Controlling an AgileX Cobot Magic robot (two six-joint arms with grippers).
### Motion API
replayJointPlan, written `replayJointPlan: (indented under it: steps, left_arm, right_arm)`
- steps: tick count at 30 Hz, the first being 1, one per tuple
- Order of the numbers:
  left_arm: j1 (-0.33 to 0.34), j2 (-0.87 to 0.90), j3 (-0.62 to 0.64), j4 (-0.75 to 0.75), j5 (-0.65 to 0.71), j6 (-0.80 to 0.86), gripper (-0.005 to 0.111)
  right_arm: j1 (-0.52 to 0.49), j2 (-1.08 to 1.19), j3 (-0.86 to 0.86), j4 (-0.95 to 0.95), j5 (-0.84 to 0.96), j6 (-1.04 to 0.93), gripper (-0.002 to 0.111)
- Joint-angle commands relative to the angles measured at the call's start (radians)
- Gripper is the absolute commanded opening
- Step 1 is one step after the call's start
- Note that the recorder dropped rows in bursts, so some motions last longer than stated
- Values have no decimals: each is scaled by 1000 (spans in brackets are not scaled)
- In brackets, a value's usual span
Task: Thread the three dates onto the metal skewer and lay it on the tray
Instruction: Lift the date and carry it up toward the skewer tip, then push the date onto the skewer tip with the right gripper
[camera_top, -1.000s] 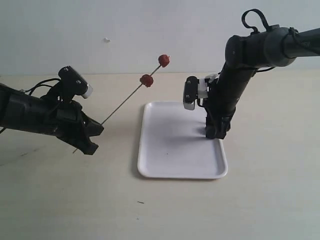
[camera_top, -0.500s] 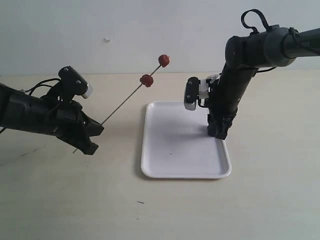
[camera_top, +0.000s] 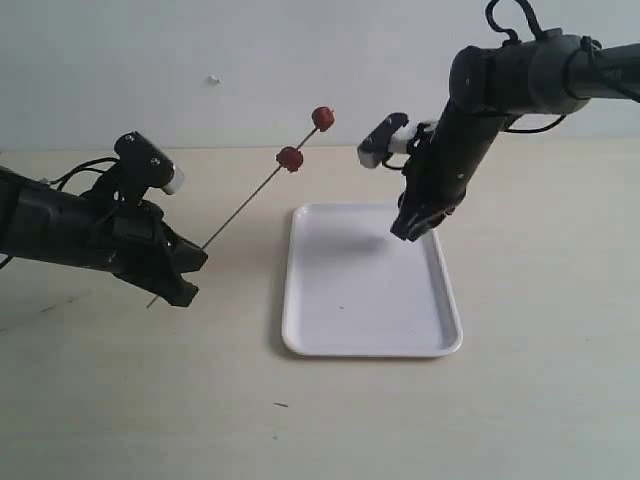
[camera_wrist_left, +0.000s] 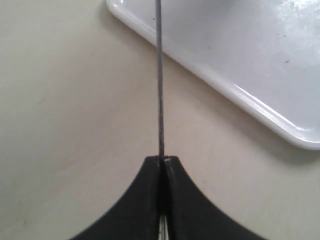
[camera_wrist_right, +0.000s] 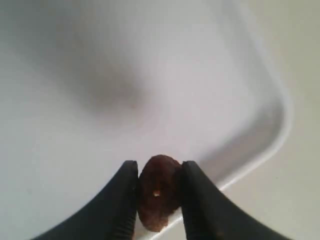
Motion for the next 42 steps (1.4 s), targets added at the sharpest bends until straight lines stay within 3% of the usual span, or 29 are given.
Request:
replayJointPlan:
  steps: [1,5,9,17,22,26,42]
  left_arm:
    - [2,-7,4,-8,4,-78,0]
    - [2,-7,28,-8,10,-150,0]
    - [2,-7,46,1,104,-208,0]
    - [2,-7,51,88,229,-379,0]
    - [2,-7,51,100,280,-400,0]
    - [2,-7,49,92,290,-400,0]
    - [2,-7,49,-12,318,-286,0]
  right_arm:
    - [-6,-8,-93,88,40,212,29]
    - [-39,-8,-147,232,58,284,29]
    - [-103,-6,-160,507,58,282,29]
    - [-189,-5,-160,939,131,161,29]
    - [-193,-5,-160,1137,184,102,29]
    - [-191,-5,-160,1201,218,90,29]
    - [-191,-3,-160,1140,222,64,29]
